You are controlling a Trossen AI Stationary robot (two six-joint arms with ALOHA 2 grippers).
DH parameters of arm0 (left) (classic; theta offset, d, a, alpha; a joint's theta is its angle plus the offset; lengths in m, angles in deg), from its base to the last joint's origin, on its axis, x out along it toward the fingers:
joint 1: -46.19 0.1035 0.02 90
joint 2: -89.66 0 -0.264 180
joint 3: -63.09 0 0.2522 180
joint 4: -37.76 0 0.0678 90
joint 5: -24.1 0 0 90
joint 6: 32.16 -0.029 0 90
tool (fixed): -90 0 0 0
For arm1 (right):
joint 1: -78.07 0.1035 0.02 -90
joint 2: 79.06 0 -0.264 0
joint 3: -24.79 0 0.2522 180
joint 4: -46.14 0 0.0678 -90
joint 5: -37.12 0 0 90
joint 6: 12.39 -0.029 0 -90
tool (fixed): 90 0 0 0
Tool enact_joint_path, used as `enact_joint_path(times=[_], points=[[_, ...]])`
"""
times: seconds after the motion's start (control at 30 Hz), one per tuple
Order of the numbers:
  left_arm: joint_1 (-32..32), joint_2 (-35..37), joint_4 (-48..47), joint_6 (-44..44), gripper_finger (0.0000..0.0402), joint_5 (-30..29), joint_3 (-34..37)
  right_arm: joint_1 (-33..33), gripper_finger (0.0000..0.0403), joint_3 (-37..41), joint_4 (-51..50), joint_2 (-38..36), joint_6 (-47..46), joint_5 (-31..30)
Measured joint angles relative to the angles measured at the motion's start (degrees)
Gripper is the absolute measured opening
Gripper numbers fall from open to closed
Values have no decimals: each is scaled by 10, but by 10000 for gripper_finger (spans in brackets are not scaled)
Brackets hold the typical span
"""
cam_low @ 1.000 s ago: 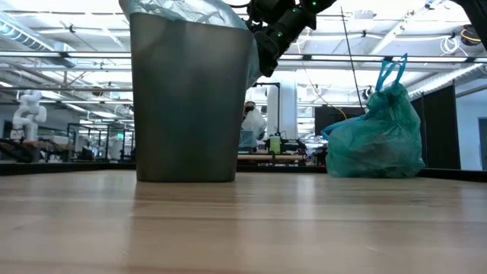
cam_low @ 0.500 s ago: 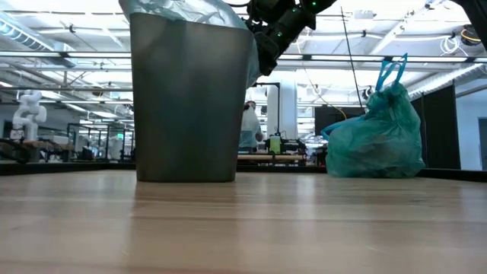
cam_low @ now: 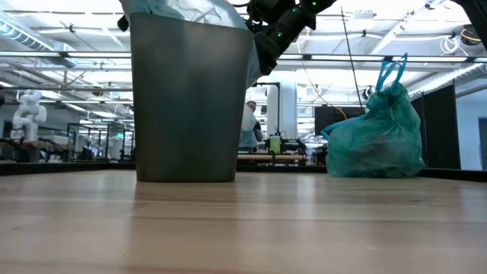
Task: Place trash/remove bag and relplace
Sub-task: Insert the blue trash bag into the black trash bin
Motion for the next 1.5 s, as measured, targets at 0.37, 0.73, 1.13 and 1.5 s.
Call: enact_joint_path(times=[0.37,0.73,1.13,1.5], points=[[82,10,7,46,0,35,81,-15,0,0,-11,0,1,1],[69,85,-15,90,0,49,100,-23,0,0,-17,0,-6,2],[23,103,-42,118,0,58,116,-23,0,0,-19,0,-9,0],[-32,110,-31,181,0,33,158,-26,0,0,-28,0,-4,-3]])
